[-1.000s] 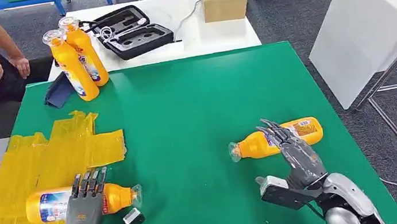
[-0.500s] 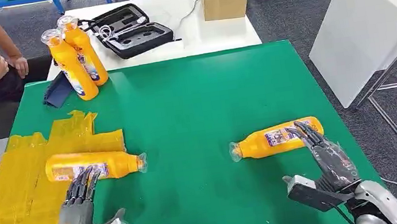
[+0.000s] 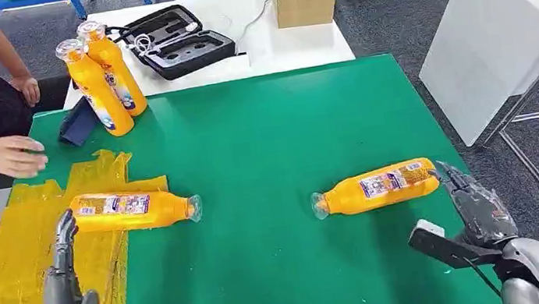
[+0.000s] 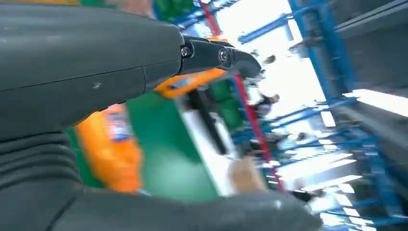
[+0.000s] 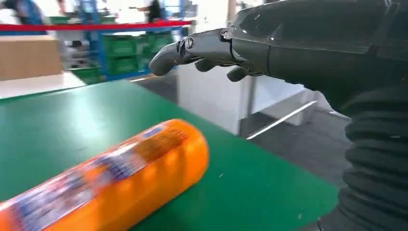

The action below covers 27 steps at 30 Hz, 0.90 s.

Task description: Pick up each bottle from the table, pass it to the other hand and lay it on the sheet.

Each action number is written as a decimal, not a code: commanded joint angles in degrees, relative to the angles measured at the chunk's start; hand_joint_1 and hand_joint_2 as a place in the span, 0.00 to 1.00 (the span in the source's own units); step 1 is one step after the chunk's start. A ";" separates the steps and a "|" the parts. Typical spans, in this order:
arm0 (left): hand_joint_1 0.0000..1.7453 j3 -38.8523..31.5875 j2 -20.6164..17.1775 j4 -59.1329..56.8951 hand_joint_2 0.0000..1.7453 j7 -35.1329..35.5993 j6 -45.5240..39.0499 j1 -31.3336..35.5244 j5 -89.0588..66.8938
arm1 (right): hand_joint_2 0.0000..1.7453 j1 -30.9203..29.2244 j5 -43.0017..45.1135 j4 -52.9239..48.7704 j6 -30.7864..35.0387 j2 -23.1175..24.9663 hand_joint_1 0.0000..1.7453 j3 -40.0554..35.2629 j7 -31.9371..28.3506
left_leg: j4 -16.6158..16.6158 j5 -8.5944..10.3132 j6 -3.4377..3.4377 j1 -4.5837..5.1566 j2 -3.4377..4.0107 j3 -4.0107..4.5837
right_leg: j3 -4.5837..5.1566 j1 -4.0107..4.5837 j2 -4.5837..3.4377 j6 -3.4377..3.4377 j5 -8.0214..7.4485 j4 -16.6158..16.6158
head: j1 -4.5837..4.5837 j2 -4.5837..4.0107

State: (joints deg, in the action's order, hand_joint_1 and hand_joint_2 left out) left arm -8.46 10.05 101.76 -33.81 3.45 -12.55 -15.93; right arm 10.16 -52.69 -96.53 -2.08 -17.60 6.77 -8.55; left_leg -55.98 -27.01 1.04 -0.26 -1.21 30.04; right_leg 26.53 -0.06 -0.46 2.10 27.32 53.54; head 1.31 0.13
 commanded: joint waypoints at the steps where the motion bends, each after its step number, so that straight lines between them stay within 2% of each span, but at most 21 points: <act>1: 0.00 1.12 2.33 6.14 0.00 -0.87 1.62 -1.04 -0.37 | 1.00 -15.53 -2.84 23.07 0.32 2.13 0.00 1.22 1.56 | 0.02 0.06 0.01 -0.06 0.27 -0.03 | 0.00 0.06 -0.18 0.00 -0.12 -0.08 | 0.00 0.00; 8: 0.00 2.87 1.02 6.53 0.00 -1.18 0.43 -0.75 -0.43 | 1.00 -24.95 -6.89 32.59 1.23 4.45 0.00 -4.05 2.97 | 0.01 0.03 0.02 -0.03 0.32 -0.08 | 0.01 0.04 -0.25 0.00 -0.09 0.06 | 0.00 0.00; 13: 0.00 2.64 0.88 6.49 0.00 -1.19 0.53 -0.78 -0.39 | 1.00 -25.67 -7.10 33.43 1.36 5.01 0.00 -4.93 3.05 | 0.01 0.05 0.02 -0.05 0.26 -0.05 | 0.03 0.05 -0.17 -0.01 -0.09 0.07 | 0.02 0.00; 19: 0.00 1.58 0.82 6.21 0.00 -1.27 1.89 0.15 1.08 | 1.00 -32.36 -9.86 44.09 2.80 9.84 0.00 -10.55 3.82 | 0.03 0.04 0.00 -0.05 0.48 -0.04 | 0.08 0.06 -0.38 -0.02 -0.13 0.12 | 0.00 0.00; 27: 0.00 1.52 0.86 6.36 0.00 -1.27 2.06 0.20 1.07 | 1.00 -32.93 -9.90 46.03 3.30 10.31 0.00 -11.79 3.71 | -0.01 0.11 0.02 -0.02 0.19 0.03 | 0.11 0.03 -0.10 -0.01 -0.07 0.18 | 0.00 0.00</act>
State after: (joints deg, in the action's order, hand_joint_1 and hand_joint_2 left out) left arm -6.56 11.39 109.48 -35.23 5.42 -13.62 -15.02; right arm -17.91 -62.66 -59.38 0.79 -9.77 -1.99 -4.92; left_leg -55.98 -26.90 1.09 -0.27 -1.29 30.05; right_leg 26.57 -0.04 -0.41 2.10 27.31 53.72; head 1.31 0.13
